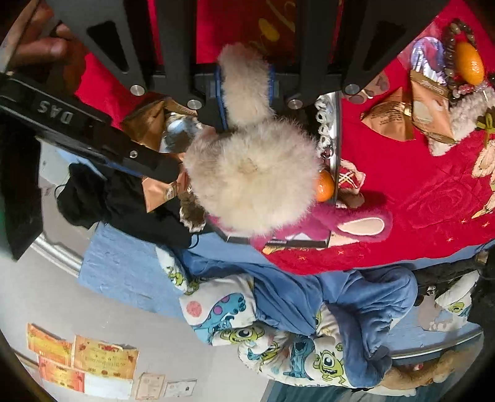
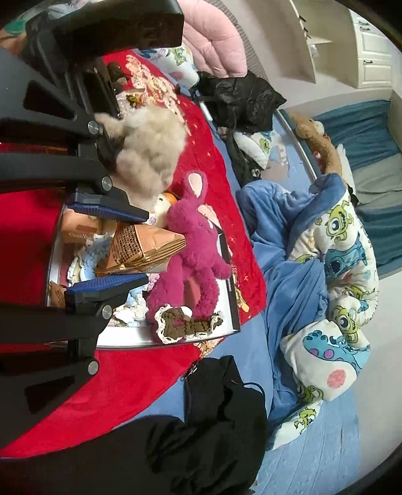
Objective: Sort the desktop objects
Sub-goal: 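Carry the beige plush and the packet over the black box with both grippers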
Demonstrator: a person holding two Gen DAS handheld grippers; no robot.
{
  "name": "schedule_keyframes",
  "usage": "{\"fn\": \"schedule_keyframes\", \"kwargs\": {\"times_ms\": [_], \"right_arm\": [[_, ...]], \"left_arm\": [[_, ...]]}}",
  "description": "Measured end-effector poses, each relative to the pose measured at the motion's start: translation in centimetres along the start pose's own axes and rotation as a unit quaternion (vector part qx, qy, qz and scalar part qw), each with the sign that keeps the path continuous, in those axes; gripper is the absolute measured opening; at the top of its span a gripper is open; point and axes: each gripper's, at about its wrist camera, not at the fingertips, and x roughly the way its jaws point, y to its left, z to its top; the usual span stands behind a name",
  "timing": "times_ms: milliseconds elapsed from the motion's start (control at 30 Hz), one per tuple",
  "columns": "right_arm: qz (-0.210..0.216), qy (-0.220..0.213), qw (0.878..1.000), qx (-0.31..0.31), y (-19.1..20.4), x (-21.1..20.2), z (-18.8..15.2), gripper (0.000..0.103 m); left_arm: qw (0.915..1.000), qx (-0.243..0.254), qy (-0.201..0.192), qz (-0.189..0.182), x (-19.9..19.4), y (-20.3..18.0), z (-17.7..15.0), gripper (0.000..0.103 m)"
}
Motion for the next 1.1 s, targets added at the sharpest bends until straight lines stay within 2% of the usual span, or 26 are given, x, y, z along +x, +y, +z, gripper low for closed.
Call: {"fn": "schedule_keyframes", "kwargs": {"times_ms": [133, 267, 333, 400, 600, 767, 1100], "right_arm": [[-0.007, 0.017, 1.000, 0.000, -0.2, 0.8, -0.6, 0.032], [0.002, 0.046, 0.999, 0.024, -1.1, 2.6, -1.4, 0.032], [0.001, 0.044, 0.999, 0.023, -0.9, 2.8, -1.5, 0.032], [-0.009, 0.043, 0.999, 0.005, -0.4, 3.0, -1.5, 0.032], [-0.009, 0.042, 0.999, 0.010, -0.4, 3.0, -1.6, 0.033], [-0.008, 0.037, 0.999, 0.009, -0.5, 3.0, -1.7, 0.033], [-0.008, 0.035, 0.999, 0.010, -0.5, 2.9, -1.7, 0.033]], "left_arm": [[0.9984, 0.035, -0.014, 0.041, 0.6, -0.8, -0.3, 0.021], [0.9963, 0.034, -0.006, 0.079, 1.5, -0.1, -0.7, 0.021], [0.9972, 0.023, 0.005, 0.072, 1.9, 0.5, -0.8, 0.021], [0.9973, 0.021, 0.003, 0.070, 1.9, 0.7, -0.9, 0.021], [0.9960, 0.034, -0.003, 0.083, 1.8, 0.1, -1.1, 0.021], [0.9963, 0.025, -0.006, 0.082, 1.5, 0.2, -1.3, 0.025], [0.9964, 0.023, -0.008, 0.082, 1.4, 0.5, -1.3, 0.027]]}}
